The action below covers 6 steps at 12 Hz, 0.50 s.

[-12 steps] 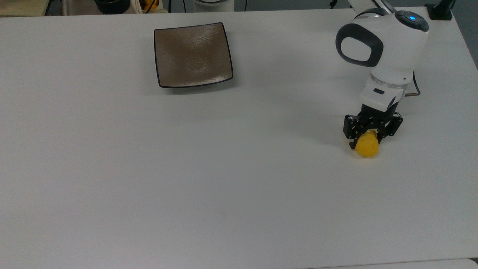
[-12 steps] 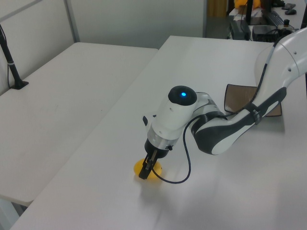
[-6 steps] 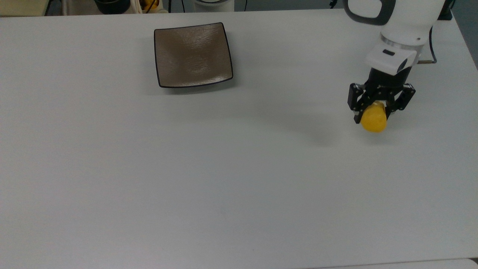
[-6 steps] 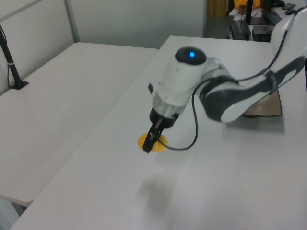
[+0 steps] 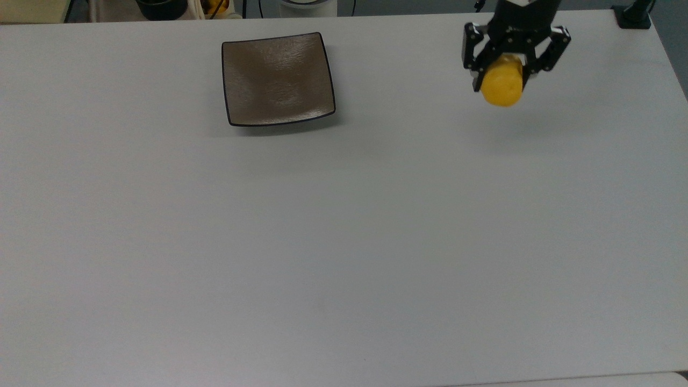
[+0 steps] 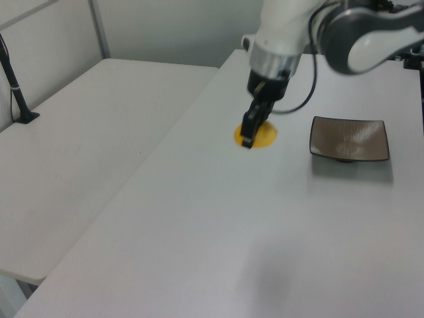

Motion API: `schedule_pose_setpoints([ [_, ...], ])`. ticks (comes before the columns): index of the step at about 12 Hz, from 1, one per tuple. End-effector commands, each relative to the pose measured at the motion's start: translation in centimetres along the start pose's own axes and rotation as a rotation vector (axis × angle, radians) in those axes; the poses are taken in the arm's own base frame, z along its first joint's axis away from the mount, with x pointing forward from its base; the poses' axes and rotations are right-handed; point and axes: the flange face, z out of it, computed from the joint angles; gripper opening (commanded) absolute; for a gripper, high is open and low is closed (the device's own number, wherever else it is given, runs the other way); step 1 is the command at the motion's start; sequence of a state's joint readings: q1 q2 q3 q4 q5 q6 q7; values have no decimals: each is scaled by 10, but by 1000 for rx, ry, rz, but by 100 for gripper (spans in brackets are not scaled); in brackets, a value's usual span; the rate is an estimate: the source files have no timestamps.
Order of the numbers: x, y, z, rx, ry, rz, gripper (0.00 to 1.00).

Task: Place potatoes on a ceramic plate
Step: 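Lift the potato and carry it toward the brown square plate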

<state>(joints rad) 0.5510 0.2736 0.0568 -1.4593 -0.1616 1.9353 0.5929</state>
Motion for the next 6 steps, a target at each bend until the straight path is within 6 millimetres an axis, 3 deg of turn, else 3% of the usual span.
schedule_pose_setpoints([
  [1, -26, 64, -39, 11, -77, -67, 0],
  [3, -42, 108, -62, 26, -77, -85, 0],
  [6, -57, 163, -77, 22, -119, -55, 0],
])
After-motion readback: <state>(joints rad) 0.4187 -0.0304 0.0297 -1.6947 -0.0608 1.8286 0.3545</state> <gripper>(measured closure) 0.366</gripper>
